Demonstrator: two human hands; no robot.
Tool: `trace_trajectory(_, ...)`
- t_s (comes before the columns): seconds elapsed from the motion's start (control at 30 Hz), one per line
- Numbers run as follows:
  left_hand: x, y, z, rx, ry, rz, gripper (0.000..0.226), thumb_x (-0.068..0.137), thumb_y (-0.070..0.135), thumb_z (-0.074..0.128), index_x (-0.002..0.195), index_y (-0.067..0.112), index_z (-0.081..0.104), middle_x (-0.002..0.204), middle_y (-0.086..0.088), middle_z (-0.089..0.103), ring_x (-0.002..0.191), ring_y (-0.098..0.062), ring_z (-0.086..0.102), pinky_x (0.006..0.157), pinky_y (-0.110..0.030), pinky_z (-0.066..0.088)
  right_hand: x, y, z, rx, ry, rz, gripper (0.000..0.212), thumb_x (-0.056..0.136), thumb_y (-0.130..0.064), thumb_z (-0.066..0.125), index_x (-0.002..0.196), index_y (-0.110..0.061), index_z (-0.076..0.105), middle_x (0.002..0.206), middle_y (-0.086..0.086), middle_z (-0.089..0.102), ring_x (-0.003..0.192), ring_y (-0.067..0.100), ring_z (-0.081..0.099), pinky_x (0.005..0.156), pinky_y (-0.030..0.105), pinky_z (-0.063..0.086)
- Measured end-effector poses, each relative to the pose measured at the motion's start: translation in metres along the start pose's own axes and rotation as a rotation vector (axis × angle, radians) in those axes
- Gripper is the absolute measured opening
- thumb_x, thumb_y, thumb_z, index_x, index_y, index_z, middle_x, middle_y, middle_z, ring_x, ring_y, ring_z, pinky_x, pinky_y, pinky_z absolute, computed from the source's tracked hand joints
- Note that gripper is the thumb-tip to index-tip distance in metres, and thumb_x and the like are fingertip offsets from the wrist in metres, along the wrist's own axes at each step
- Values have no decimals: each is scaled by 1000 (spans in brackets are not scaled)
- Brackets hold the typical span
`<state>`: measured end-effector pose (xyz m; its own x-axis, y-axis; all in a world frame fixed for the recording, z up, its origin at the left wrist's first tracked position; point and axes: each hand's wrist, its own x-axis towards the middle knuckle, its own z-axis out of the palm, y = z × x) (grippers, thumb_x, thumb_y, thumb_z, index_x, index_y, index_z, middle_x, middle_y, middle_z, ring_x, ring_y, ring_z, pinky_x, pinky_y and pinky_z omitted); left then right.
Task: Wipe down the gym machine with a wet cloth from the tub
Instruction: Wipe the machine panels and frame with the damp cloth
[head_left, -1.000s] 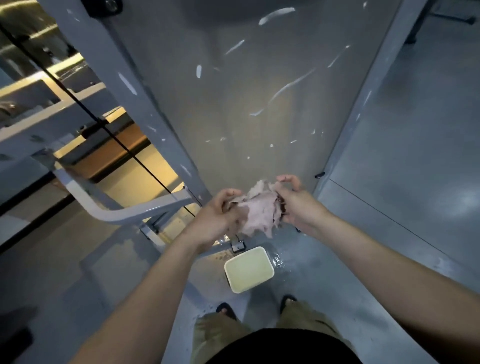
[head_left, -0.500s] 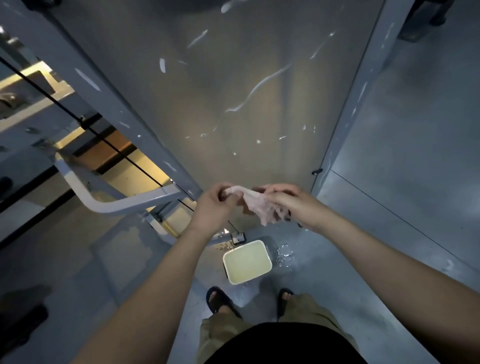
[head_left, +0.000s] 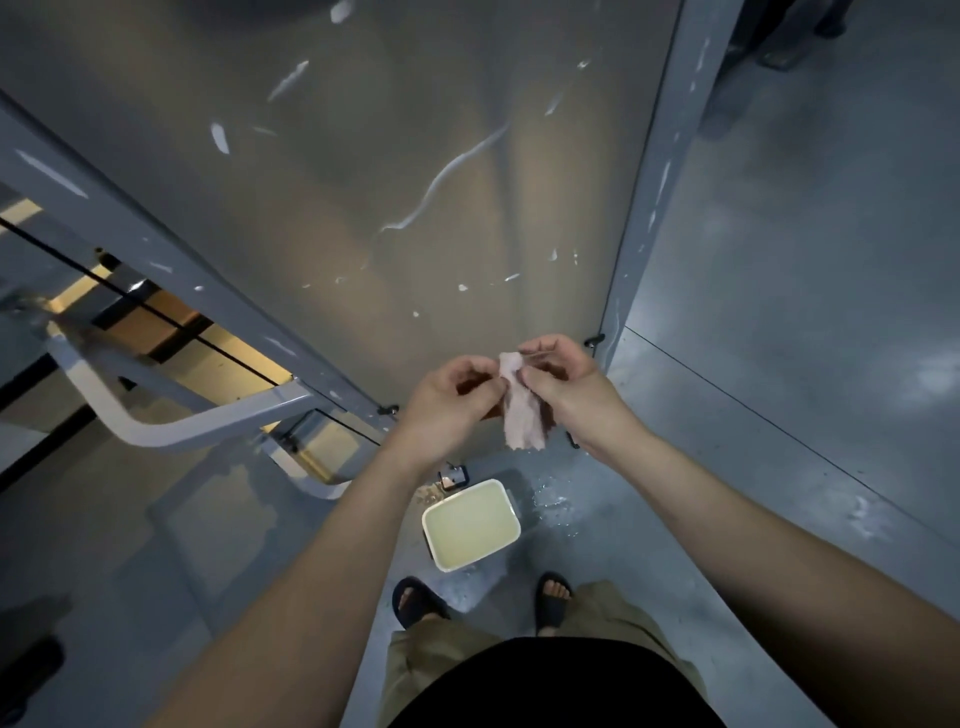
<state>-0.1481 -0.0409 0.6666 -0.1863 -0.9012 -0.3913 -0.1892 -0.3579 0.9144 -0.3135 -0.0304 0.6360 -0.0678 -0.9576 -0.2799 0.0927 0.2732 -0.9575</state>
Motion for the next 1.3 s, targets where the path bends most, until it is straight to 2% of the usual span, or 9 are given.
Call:
trace_trajectory(0.27, 21, 25, 8, 144, 104, 49, 6, 94, 5, 69, 98, 10, 71, 97, -13, 76, 82, -16, 68, 90, -43, 57, 6, -3, -13, 55, -62, -43, 6, 100, -13, 65, 97, -18, 66, 87, -2, 67, 79, 10, 61, 73, 25, 49)
trace_trajectory(0.47, 30, 49, 12, 276, 149, 123, 10, 95, 10, 69, 89, 18, 70, 83, 6, 72, 70, 3, 65, 71, -14, 51, 22, -10, -17, 82, -39, -115, 27, 91, 4, 71, 95, -20, 60, 92, -2, 66, 76, 8, 60, 70, 22, 52)
trace_trajectory(0.67, 23, 61, -25, 961, 434, 534, 24, 89, 20, 69, 112, 16, 66, 117, -3, 59, 117, -28, 45, 103, -36, 38, 64, -10, -38, 14, 480, -98, 26, 92, -10, 66, 104, -29, 54, 94, -3, 60, 68, 1, 56, 71, 24, 47)
trace_trajectory(0.77, 18, 61, -38, 1083, 509, 634, 36, 82, 11, 68, 118, 12, 65, 129, -9, 54, 124, -33, 42, 108, -46, 38, 82, -20, -35, -137, 616, -200, 17, 94, -16, 64, 105, -26, 56, 111, 1, 59, 83, -7, 55, 77, 9, 41)
trace_trajectory(0.9, 16, 51, -44, 1215, 376, 619, 48, 77, 6, 64, 124, 12, 63, 138, -11, 51, 132, -35, 41, 107, -47, 38, 99, -15, -23, -318, 620, -304, 10, 93, -5, 62, 101, -6, 69, 105, 8, 54, 85, -2, 59, 75, 11, 39)
trace_trajectory(0.97, 16, 49, -46, 1287, 287, 630, 51, 75, 7, 63, 126, 11, 62, 140, -11, 51, 132, -34, 42, 106, -47, 41, 109, 4, -24, -290, 601, -234, 19, 87, -14, 58, 92, -28, 71, 97, -2, 52, 79, -6, 64, 78, 13, 50)
trace_trajectory(1.03, 20, 52, -45, 1356, 216, 654, 54, 75, 8, 60, 129, 10, 61, 143, -11, 50, 136, -32, 41, 107, -46, 41, 118, 17, -27, -346, 630, -196, 12, 75, -31, 51, 75, -40, 59, 97, 4, 59, 74, 10, 69, 75, 32, 59)
trace_trajectory(1.13, 30, 60, -43, 1473, 127, 707, 60, 75, 11, 55, 134, 7, 59, 149, -11, 48, 144, -30, 36, 117, -44, 33, 113, -14, -21, -280, 695, -187, 13, 84, -4, 59, 84, -15, 67, 104, 20, 61, 72, 6, 52, 72, 7, 41)
trace_trajectory(1.3, 46, 61, -44, 1734, 97, 642, 78, 73, 19, 54, 150, 6, 47, 167, -8, 26, 155, -25, 20, 126, -46, 18, 108, -11, -15, -291, 723, -287, 11, 88, 6, 60, 95, 4, 68, 102, 17, 54, 78, 2, 46, 78, 9, 41)
